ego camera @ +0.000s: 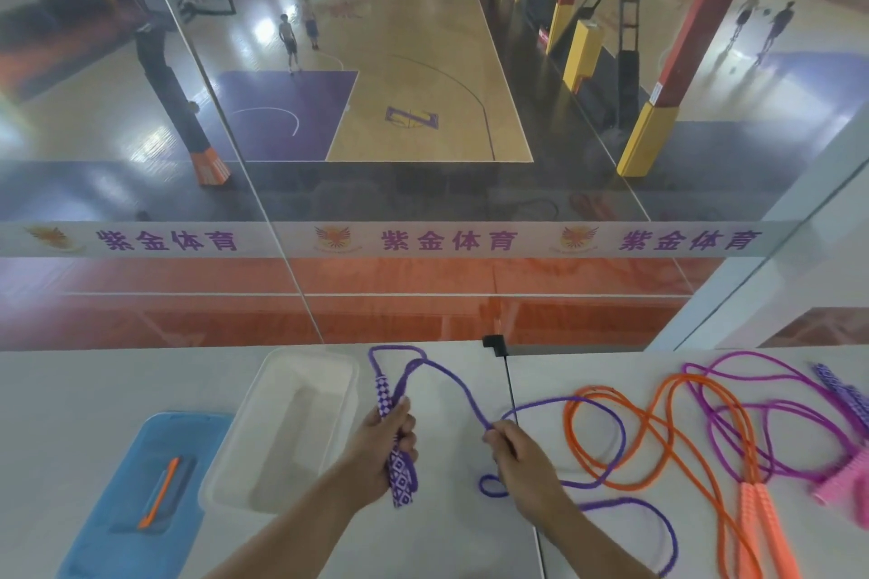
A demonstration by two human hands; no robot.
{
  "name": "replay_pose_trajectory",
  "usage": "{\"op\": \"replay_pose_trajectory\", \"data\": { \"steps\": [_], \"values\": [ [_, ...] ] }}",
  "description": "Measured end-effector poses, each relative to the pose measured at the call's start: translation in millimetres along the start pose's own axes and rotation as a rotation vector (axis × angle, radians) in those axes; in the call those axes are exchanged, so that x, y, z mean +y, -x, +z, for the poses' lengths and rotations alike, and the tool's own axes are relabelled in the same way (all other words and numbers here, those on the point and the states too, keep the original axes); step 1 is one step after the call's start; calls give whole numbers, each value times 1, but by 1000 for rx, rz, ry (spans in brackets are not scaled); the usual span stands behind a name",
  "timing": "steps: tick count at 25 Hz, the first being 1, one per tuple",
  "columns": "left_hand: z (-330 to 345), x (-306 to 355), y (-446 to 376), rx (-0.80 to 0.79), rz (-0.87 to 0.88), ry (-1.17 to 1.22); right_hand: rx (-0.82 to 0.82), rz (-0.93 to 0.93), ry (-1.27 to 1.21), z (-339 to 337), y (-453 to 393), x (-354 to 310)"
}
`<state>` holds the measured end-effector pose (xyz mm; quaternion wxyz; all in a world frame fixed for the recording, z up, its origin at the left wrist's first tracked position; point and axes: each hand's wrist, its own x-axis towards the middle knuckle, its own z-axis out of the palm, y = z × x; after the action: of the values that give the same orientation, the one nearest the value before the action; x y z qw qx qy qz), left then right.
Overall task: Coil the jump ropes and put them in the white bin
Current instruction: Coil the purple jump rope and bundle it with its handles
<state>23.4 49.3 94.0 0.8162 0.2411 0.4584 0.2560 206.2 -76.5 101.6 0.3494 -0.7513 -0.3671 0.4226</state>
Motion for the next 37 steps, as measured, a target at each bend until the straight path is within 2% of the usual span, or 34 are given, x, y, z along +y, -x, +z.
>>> {"op": "replay_pose_trajectory", "data": {
  "steps": [3, 9, 13, 15, 18, 22, 24, 27, 30, 34, 36, 37],
  "values": [
    [20, -19, 7, -75, -38, -93, -105, -79, -33, 24, 0, -14],
    [26, -22, 14, -146, -118, -116, -140, -227, 114, 25, -2, -12],
    [21, -23, 11, -178, -137, -205, -94, -185, 178, 23, -5, -11],
    [23, -23, 10, -144, -116, -201, -106, -138, 177, 23, -5, -13],
    [21, -11, -1, 12, -15, -98, -153, -90, 225, 10, -3, -9],
    [-6, 36, -25, 41, 149, 258, -153, -37, 257, -34, 4, 18],
    [-21, 59, -33, 81, 187, 317, -103, -37, 272, -55, 5, 29],
    [-25, 67, -30, 83, 135, 199, -69, -57, 180, -67, 5, 24],
    [-5, 45, -19, 40, 26, -67, -99, -119, 181, -56, 7, 1],
    [30, 11, 2, -78, -34, -444, -80, -185, 194, -33, 0, -28],
    [45, -1, 11, -131, -80, -500, -15, -213, 205, -23, -7, -36],
    [49, -4, 14, -154, -106, -452, 32, -204, 186, -21, -10, -38]
  ]
}}
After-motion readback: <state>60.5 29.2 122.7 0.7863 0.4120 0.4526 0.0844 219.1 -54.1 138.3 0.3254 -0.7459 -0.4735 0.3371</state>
